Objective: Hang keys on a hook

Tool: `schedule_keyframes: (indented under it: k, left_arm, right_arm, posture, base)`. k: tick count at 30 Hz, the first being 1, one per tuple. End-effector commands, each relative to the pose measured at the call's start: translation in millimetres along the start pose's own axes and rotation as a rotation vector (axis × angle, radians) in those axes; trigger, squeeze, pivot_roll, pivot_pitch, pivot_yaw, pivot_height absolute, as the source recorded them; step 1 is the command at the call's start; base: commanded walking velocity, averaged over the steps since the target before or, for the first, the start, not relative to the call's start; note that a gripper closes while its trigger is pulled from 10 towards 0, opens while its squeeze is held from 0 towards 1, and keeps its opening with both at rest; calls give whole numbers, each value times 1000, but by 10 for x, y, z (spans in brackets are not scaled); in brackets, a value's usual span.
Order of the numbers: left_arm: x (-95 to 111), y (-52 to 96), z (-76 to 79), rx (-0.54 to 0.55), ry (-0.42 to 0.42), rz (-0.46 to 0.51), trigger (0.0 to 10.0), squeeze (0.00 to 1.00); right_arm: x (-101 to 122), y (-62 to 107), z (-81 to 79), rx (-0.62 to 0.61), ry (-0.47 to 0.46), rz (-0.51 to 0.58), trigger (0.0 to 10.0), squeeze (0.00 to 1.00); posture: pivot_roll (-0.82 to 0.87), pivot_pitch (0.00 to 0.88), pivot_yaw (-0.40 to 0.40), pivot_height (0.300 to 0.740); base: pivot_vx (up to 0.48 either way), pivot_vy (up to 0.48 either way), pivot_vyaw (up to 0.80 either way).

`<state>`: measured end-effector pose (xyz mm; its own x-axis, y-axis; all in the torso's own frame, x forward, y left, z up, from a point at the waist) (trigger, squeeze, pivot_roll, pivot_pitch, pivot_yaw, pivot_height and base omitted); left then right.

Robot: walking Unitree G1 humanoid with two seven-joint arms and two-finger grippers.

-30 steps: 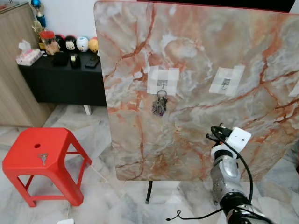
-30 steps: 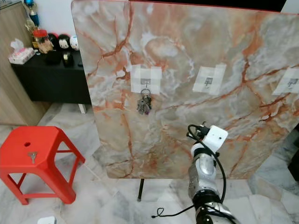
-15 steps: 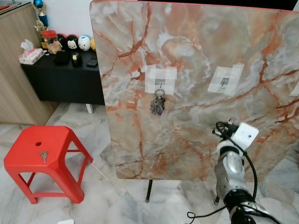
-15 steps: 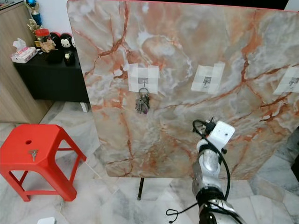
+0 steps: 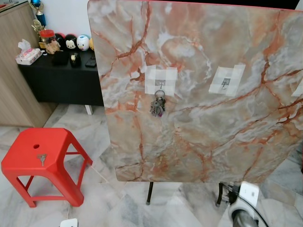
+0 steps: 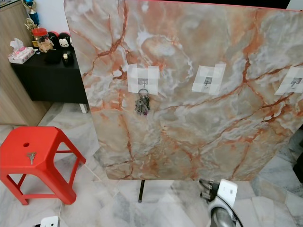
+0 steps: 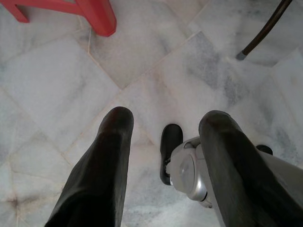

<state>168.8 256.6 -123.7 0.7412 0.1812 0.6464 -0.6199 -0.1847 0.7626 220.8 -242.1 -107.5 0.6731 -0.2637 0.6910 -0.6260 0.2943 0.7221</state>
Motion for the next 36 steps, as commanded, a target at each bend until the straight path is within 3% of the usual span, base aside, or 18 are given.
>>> schedule_keyframes:
  k: [1,6,36]
  left_arm:
    - [-103,19,32,-11,-18,-35,10000,0]
    - [-125,28,35,-10,-21,-36,10000,0]
    - [-184,39,-2,-4,-39,-72,10000,0]
  right_arm:
    - [-145,22,97,-33,-17,-60,10000,0]
    - [-320,70,100,-22,-18,-101,10000,0]
    - [-130,32,-13,-7,-52,-29,10000,0]
  posture:
    - [183,0,-76,740]
    - [188,0,-75,740]
    - [178,0,-73,740]
  base:
    - [0,0,0]
    - [0,0,0]
    - [253,0,0]
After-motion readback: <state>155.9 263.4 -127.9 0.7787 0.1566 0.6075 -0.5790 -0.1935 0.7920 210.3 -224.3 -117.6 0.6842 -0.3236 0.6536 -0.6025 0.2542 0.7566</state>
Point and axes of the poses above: a point about 5 cm out from each wrist's last joint towards the gripper, its own y axis pointing back from the gripper into the wrist, its own x axis along the axis of the wrist's last joint, z = x × y, the point moved 5 cm from there along -y, pointing out of the wrist towards the gripper, and after that the axes turned 3 degrees about y, right-handed, at the moved point
